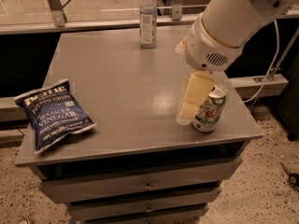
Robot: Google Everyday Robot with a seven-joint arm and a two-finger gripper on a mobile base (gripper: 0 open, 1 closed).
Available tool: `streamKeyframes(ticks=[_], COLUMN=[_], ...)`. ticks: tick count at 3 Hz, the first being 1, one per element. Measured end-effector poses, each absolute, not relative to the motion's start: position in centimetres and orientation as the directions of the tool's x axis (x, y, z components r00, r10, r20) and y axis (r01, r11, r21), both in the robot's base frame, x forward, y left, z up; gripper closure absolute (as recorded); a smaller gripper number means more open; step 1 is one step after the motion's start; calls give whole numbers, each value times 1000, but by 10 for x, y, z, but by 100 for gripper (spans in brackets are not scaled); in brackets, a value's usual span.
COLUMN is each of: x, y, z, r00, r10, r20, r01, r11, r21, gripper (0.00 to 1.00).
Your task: Move blue chip bag near 7up can
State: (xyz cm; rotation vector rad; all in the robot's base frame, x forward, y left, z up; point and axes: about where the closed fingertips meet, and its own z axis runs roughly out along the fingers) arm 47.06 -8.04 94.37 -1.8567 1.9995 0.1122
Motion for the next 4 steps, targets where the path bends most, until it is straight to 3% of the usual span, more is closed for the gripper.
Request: streamKeyframes(ticks=[1,2,4], x=[471,466,453], y=[-72,-24,137], z=[942,935,929], r00=[-22,19,144], r10=[-925,-878,-700], r20=[-380,-478,-699], r01=[-973,-980,-986], r11=[107,78,-46], r21=[-205,-184,-158], gripper=[0,0,0])
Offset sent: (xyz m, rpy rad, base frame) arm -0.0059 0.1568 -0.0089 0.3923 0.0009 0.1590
